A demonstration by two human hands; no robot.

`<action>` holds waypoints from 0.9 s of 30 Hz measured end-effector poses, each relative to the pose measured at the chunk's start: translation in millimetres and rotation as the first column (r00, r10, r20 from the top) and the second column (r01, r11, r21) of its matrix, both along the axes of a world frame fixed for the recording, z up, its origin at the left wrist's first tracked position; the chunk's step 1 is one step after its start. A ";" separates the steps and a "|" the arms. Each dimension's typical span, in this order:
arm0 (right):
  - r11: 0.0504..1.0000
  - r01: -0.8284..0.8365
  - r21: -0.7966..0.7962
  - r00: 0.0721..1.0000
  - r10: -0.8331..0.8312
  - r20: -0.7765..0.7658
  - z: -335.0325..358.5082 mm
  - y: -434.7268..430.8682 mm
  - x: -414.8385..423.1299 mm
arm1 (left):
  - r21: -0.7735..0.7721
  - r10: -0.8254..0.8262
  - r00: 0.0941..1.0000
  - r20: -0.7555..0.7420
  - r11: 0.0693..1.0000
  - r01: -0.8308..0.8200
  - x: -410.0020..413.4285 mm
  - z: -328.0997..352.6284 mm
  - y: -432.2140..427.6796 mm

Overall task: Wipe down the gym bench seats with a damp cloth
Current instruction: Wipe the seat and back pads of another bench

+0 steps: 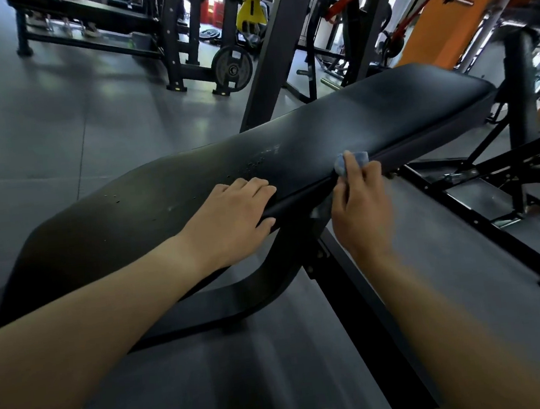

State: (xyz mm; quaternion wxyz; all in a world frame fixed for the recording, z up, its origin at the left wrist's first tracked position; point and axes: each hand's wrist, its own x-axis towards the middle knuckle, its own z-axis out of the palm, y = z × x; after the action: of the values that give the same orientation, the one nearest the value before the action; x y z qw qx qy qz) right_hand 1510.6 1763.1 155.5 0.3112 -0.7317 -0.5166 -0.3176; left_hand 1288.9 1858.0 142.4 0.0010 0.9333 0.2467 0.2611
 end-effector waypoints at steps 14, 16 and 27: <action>0.997 0.024 0.076 0.959 -0.045 0.280 -9.8 2.5 8.2 | -0.023 0.009 1.000 0.025 1.000 -0.009 3.9 -1.1 -0.3; 0.996 0.008 0.088 0.967 -0.030 0.251 -9.7 3.1 10.2 | -0.024 0.006 1.000 0.020 1.000 -0.006 3.5 -1.9 1.0; 0.947 -0.193 -0.259 0.900 0.276 0.339 -15.4 3.1 -40.6 | -0.004 -0.017 1.000 -0.013 1.000 0.017 -0.4 2.0 5.7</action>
State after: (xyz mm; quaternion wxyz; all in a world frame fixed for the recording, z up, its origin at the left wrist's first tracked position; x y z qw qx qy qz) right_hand 1470.1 1766.2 140.1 0.1619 -0.6205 -0.6824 -0.3510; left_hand 1288.5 1863.6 144.5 0.0036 0.9369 0.2395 0.2546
